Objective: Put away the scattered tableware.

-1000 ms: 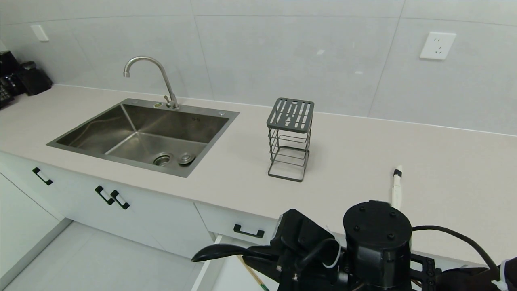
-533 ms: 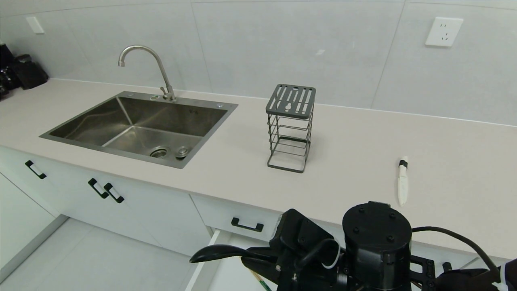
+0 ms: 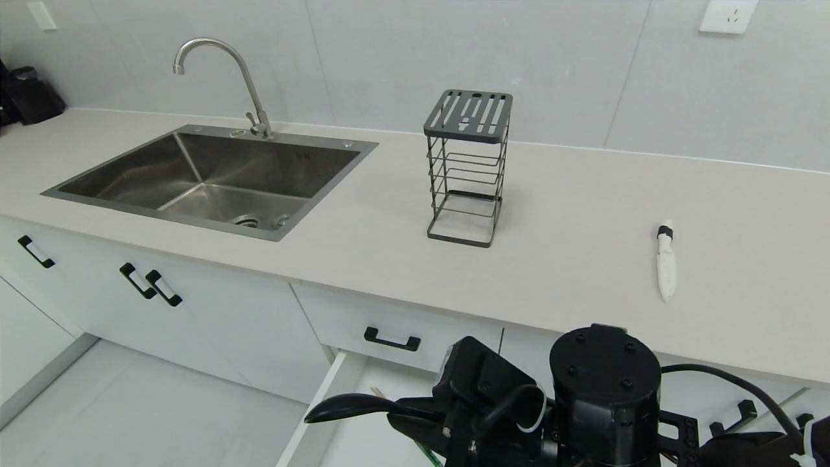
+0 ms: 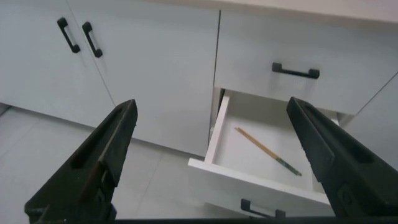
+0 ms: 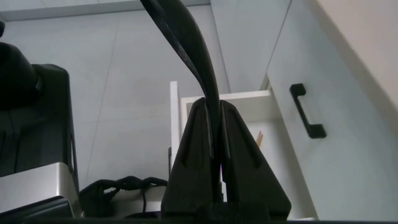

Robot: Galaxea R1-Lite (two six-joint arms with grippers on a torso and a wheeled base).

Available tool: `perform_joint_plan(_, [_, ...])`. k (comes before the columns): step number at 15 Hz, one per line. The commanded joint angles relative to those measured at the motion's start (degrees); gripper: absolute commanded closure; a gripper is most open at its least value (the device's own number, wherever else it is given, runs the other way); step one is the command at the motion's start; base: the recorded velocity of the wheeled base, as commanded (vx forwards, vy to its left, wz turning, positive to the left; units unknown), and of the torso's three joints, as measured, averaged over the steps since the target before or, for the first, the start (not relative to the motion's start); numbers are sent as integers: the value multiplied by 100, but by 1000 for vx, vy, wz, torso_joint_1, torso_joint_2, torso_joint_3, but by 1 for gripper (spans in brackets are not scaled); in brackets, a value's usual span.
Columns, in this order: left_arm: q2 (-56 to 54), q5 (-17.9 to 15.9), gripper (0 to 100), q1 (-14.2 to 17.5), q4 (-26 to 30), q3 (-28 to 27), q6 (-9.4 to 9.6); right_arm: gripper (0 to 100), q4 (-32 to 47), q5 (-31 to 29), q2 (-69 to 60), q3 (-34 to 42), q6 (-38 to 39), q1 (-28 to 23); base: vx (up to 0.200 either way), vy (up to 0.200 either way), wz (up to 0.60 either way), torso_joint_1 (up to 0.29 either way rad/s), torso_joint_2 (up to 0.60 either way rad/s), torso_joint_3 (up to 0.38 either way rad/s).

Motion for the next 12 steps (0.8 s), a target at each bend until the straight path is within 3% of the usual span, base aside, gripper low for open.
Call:
perform_joint_plan(1, [0,2,0,-3,-2,0,-4,100,-3,8,-1,-7,-4,3,0,0,0,-256,525,256])
perform_joint_plan(12, [0,2,0,-3,-2,0,-4,100,-3,0,-1,-33,-4,3,0,0,0,-258,496,238])
